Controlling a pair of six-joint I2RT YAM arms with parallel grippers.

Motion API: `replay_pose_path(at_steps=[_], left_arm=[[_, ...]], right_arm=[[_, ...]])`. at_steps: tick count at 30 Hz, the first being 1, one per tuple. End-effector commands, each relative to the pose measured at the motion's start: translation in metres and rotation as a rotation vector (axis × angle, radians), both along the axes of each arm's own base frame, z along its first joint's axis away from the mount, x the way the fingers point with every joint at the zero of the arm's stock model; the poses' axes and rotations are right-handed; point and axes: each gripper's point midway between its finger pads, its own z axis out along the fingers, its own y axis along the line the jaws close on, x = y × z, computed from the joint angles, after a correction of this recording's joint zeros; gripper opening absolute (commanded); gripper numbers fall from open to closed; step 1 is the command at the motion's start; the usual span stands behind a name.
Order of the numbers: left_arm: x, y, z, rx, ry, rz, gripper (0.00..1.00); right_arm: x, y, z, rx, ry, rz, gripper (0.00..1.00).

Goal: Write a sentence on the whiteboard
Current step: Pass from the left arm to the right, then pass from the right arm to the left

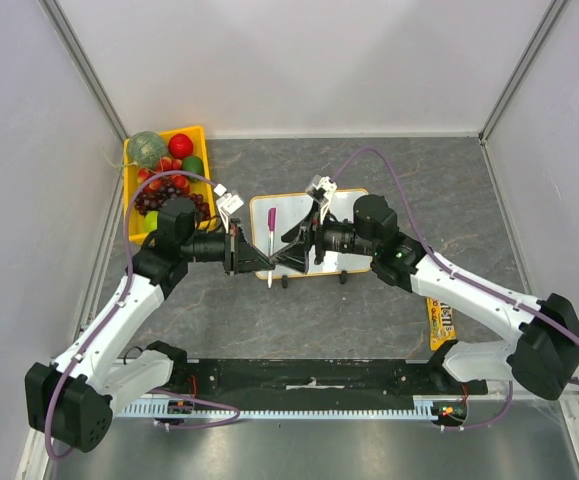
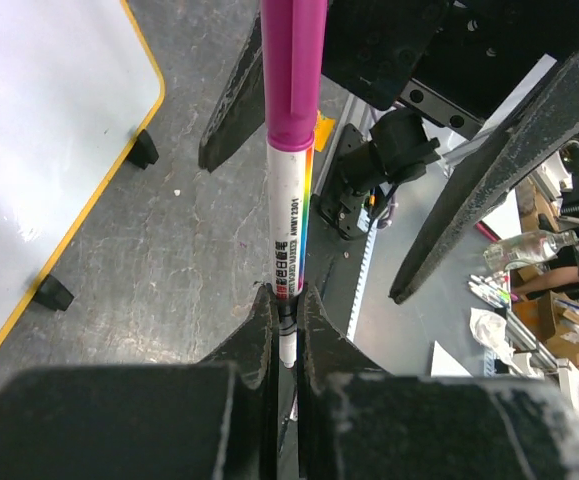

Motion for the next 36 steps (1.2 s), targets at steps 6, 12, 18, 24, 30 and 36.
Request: replay_pose_path(at_steps=[6, 12, 18, 24, 30, 36], left_arm=[[-0.014, -0.004, 0.019, -0.079, -0.038, -0.082, 0.02], [-0.015, -0.004, 0.02, -0.084, -0.033, -0.091, 0.02], [-0.016, -0.004, 0.022, -0.086, -0.042, -0.092, 0.02], [-0.007, -0.002, 0.02, -0.056, -0.049, -0.03, 0.47], [-0.006, -0.001, 0.021, -0.054, -0.065, -0.016, 0.61], [-0.004, -0.001, 0.018, -0.049, -0.049, -0.012, 0.61]], right_arm=[[-0.008, 0.023, 0.059, 0.178, -0.055, 0.138, 0.68], [-0.006, 0.026, 0.055, 0.178, -0.042, 0.137, 0.23], [0.006, 0.017, 0.054, 0.172, -0.043, 0.048, 0.0], [0.025, 0.001, 0.058, 0.214, -0.025, -0.127, 0.0], [0.033, -0.024, 0.059, 0.384, 0.077, -0.302, 0.0], [0.032, -0.027, 0.062, 0.453, 0.105, -0.308, 0.0]])
